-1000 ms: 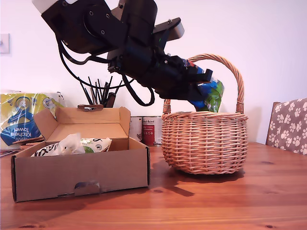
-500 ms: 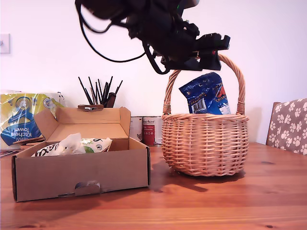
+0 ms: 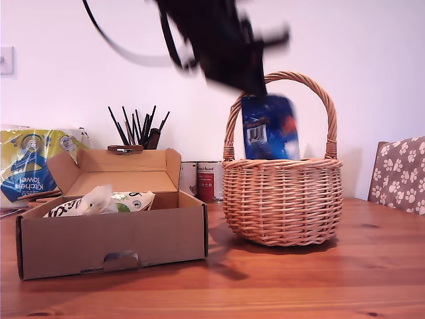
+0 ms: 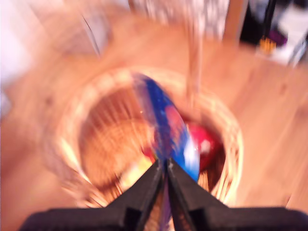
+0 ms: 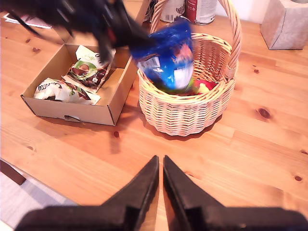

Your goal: Move the bags of Easter eggs from the cardboard box on the left into the woven basket on the right side.

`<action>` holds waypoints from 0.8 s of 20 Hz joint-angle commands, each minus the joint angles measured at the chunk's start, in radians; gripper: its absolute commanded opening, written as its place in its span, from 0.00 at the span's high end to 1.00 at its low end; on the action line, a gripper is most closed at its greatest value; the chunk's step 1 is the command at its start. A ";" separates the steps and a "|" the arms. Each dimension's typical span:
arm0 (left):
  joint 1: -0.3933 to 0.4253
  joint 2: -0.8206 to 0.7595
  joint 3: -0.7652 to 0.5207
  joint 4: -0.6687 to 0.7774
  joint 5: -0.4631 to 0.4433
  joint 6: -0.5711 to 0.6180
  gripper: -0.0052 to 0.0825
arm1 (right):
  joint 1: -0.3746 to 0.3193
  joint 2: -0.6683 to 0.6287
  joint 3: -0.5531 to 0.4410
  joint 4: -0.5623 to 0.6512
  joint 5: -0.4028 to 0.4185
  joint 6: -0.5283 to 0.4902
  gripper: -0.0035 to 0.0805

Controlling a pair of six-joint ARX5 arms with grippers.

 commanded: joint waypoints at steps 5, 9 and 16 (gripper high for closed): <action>0.008 0.006 -0.010 0.027 0.007 -0.009 0.97 | -0.001 -0.006 0.006 0.008 -0.010 0.001 0.97; 0.006 -0.018 -0.013 -0.003 0.008 -0.016 0.97 | -0.001 -0.006 0.006 0.020 -0.016 -0.003 0.97; 0.023 -0.225 -0.308 0.115 0.014 -0.043 0.97 | -0.001 -0.005 0.006 0.063 -0.016 -0.016 0.97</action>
